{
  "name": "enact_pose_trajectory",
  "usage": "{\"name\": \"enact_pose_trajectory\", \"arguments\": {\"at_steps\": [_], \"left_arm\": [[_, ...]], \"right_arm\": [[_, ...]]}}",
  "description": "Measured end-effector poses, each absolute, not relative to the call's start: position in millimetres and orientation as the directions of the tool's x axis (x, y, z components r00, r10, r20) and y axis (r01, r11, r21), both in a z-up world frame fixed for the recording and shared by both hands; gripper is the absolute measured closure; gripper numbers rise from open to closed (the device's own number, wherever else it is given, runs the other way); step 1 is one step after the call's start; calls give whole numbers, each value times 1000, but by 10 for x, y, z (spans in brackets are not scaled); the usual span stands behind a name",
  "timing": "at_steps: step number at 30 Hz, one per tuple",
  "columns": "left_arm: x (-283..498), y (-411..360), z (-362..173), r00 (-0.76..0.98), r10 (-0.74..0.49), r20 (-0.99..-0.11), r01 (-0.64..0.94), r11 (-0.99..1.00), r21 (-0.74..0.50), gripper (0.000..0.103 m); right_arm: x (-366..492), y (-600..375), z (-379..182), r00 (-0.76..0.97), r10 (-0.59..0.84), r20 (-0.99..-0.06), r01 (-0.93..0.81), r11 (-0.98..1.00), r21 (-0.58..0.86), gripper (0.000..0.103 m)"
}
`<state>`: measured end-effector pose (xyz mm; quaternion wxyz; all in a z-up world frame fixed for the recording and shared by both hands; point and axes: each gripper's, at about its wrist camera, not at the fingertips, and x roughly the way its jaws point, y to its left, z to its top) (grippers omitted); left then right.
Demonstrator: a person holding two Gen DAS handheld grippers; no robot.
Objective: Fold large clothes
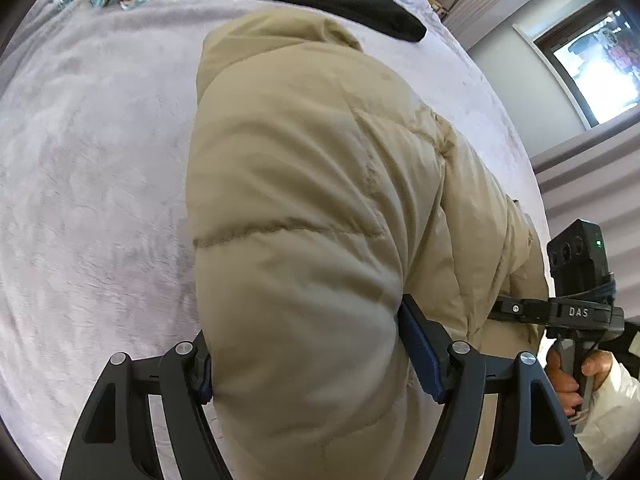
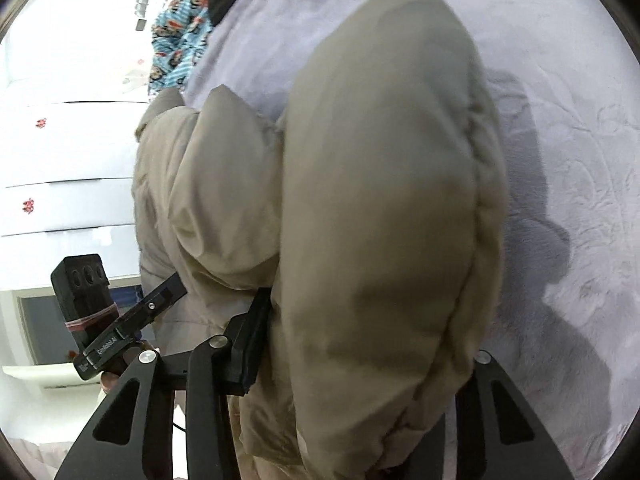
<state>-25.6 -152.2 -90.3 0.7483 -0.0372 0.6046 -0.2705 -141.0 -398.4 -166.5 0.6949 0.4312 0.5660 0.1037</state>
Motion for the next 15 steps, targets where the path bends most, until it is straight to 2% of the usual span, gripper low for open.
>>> {"name": "enact_pose_trajectory", "arguments": {"at_steps": [9, 15], "left_arm": [[83, -707, -523, 178, -464, -868, 379, 846, -375, 28], [467, 372, -413, 246, -409, -879, 355, 881, -311, 28]], "right_arm": [[-1271, -3291, -1317, 403, 614, -679, 291, 618, 731, 56], [-818, -2459, -1250, 417, 631, -654, 251, 612, 750, 56]]}}
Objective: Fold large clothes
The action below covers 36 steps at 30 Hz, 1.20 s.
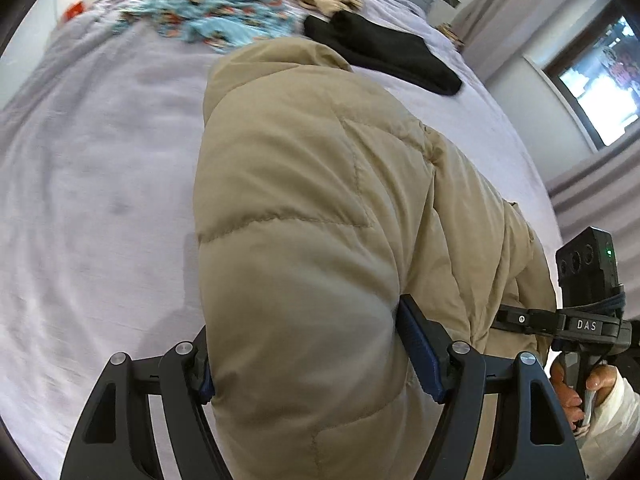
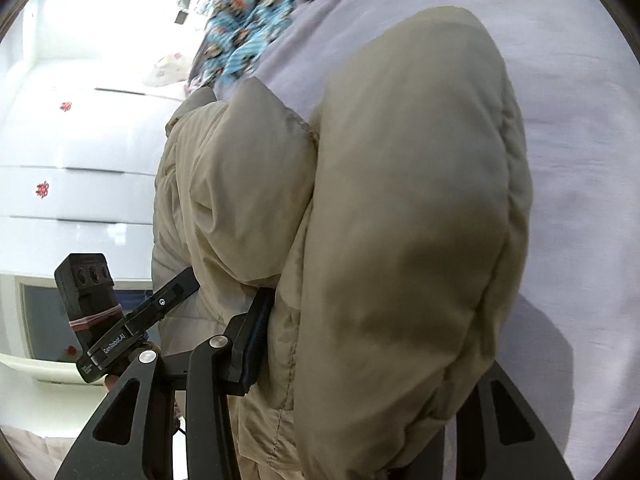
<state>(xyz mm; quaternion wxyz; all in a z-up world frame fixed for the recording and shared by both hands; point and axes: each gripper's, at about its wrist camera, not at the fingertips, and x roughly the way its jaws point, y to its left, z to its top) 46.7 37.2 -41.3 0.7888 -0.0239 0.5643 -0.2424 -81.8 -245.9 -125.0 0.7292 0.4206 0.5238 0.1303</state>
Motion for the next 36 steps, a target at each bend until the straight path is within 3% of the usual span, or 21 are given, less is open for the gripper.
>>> {"name": "enact_pose_trajectory", "arguments": {"at_steps": [7, 14, 17, 21, 27, 28, 29, 31, 36], "left_arm": [[897, 1455, -607, 291, -339, -894, 277, 925, -261, 28], [1062, 1536, -1086, 285, -297, -911, 224, 945, -238, 28], [1058, 1524, -1137, 289, -301, -909, 222, 944, -242, 27], [1070, 1528, -1169, 292, -294, -910, 233, 945, -230, 27], [1034, 1502, -1143, 297, -291, -910, 225, 947, -230, 26], [1033, 1500, -1147, 297, -290, -910, 226, 947, -228, 26], [1034, 1499, -1149, 297, -291, -909, 225, 947, -229, 26], [1031, 1497, -1150, 297, -289, -910, 223, 948, -229, 26], [1035, 1488, -1155, 293, -281, -914, 217, 950, -223, 25]], "right_arm": [[-124, -1542, -1358, 388, 648, -656, 207, 632, 747, 56], [198, -1370, -1591, 322, 608, -725, 234, 691, 684, 55], [196, -1477, -1685, 301, 596, -744, 267, 697, 666, 47], [102, -1479, -1594, 284, 516, -808, 294, 755, 586, 42], [-241, -1615, -1017, 366, 266, -892, 303, 872, 385, 43], [-272, -1609, -908, 392, 234, -890, 307, 879, 366, 48], [-342, -1623, -785, 426, 211, -880, 306, 882, 359, 62], [-373, -1597, -619, 461, 208, -863, 286, 886, 366, 72], [-340, -1060, -615, 420, 329, -846, 112, 906, 408, 76]]}}
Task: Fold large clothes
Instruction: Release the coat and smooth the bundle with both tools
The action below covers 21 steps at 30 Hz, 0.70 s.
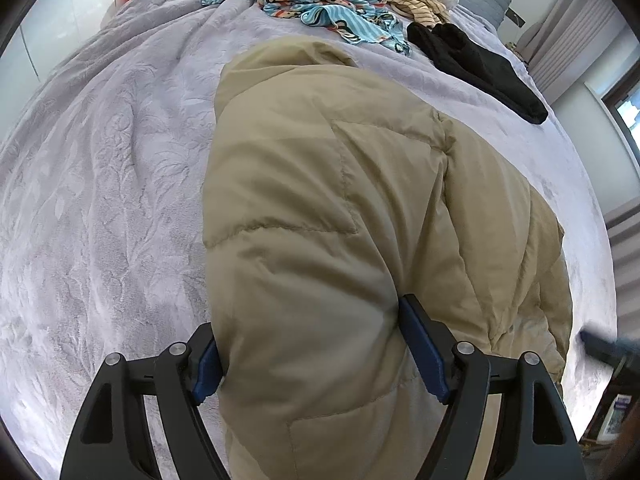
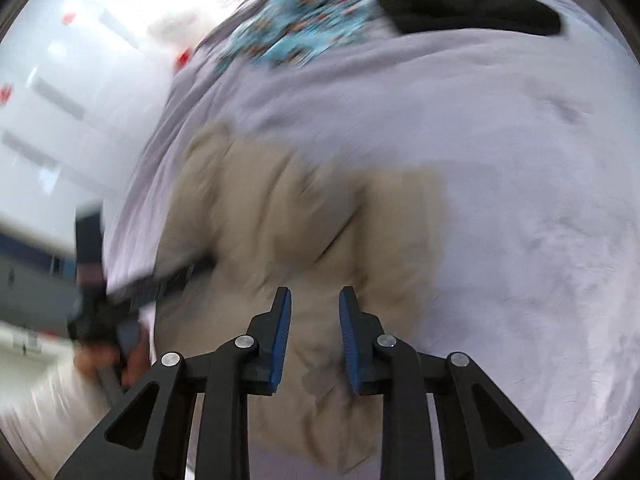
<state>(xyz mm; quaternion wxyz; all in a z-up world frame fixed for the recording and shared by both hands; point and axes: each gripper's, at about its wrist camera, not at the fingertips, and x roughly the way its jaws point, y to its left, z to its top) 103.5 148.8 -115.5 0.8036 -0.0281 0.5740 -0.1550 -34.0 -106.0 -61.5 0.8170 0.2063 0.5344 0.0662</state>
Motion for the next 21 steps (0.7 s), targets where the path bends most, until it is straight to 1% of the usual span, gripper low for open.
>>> {"name": "enact_pose_trajectory", "arguments": {"at_steps": [1, 4, 7, 9, 11, 13, 17, 19, 21], "left_arm": [[1039, 1500, -1139, 292, -280, -914, 209, 952, -225, 25], [1049, 1625, -930, 377, -247, -893, 160, 967, -201, 25], [1132, 1709, -714, 449, -252, -857, 149, 967, -206, 25], [1282, 1689, -584, 474, -269, -838, 175, 962, -210, 25], [1412, 1600, -543, 478, -278, -833, 211, 957, -198, 25], [1515, 1472, -569, 471, -288, -834, 246, 950, -189, 25], [1698, 1244, -828, 430, -255, -866, 274, 951, -144, 25], [1716, 1152, -950, 435, -224, -872, 278, 955, -107, 25], [1725, 1053, -1018, 446, -191, -875, 284, 957, -64, 25]], "right_arm": [[-345, -932, -687, 391, 328, -860, 83, 918, 388, 76], [-431, -709, -1075, 281, 229, -932, 53, 966, 253, 76], [-564, -732, -1482, 190, 202, -961, 84, 972, 221, 79], [-630, -771, -1582, 162, 182, -970, 94, 975, 199, 79], [-664, -859, -1533, 156, 202, -967, 132, 966, 223, 79], [-647, -938, -1380, 195, 224, -955, 151, 955, 255, 79], [-549, -1188, -773, 410, 226, -884, 189, 927, 325, 79], [-369, -1263, -633, 477, 217, -852, 202, 916, 346, 79], [-148, -1271, -632, 507, 223, -832, 205, 907, 368, 79]]}}
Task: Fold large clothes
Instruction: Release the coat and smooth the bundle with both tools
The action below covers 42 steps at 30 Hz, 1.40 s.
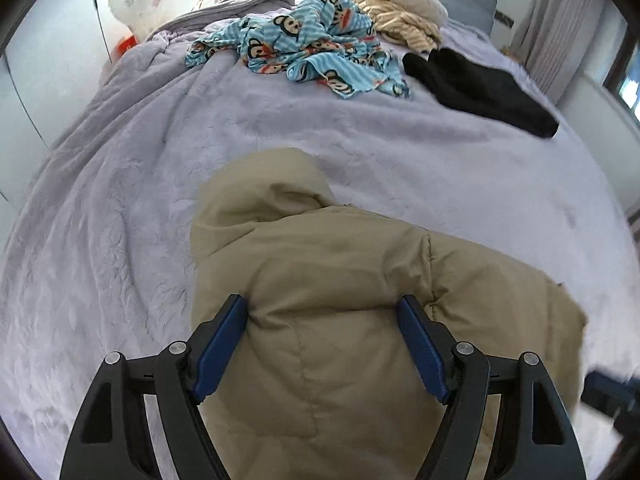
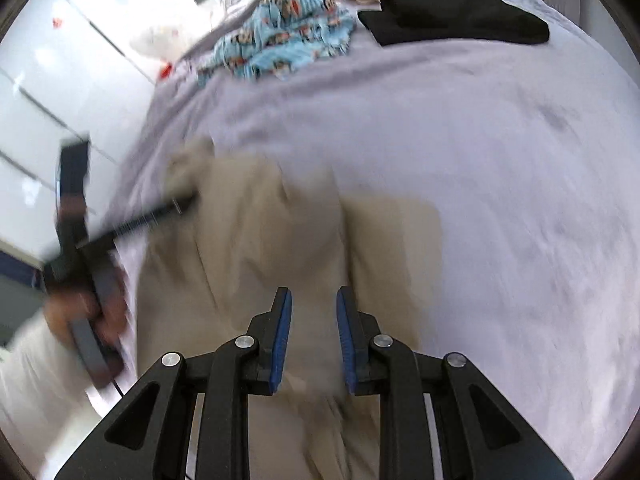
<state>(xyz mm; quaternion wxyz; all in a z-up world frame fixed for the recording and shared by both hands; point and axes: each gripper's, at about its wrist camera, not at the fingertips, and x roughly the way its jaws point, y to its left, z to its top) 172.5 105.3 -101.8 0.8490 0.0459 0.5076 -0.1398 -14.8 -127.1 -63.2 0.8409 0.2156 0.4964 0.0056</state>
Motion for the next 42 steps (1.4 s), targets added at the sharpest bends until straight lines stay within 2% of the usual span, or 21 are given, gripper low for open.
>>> {"name": "enact_pose_trajectory", "arguments": {"at_steps": [2, 6, 13, 18, 32, 37, 42], "left_arm": [[1718, 966, -1080, 452, -166, -876, 294, 955, -30, 25], [1751, 902, -1152, 442, -166, -882, 292, 956, -34, 25], [1740, 891, -1128, 435, -154, -887, 300, 954, -18, 25], [1638, 1014, -967, 416, -146, -898, 291, 957, -21, 25], [735, 1597, -634, 362, -142, -921, 249, 967, -51, 25], [405, 1714, -753, 307, -112, -945, 258, 966, -30, 25], [152, 1811, -862, 258, -117, -959, 247, 968, -52, 23]], "right_arm": [[100, -1271, -780, 506, 208, -837, 229, 903, 363, 79], [516, -1180, -1323, 363, 145, -920, 335, 901, 274, 79], [636, -1127, -1509, 332, 167, -929, 348, 893, 285, 79], [705, -1183, -1444, 334, 192, -923, 354, 882, 312, 77], [-104, -1089, -847, 371, 219, -902, 322, 881, 347, 75], [-407, -907, -841, 341, 243, -908, 294, 890, 348, 75], [-631, -793, -1091, 250, 277, -928, 318, 882, 349, 75]]}}
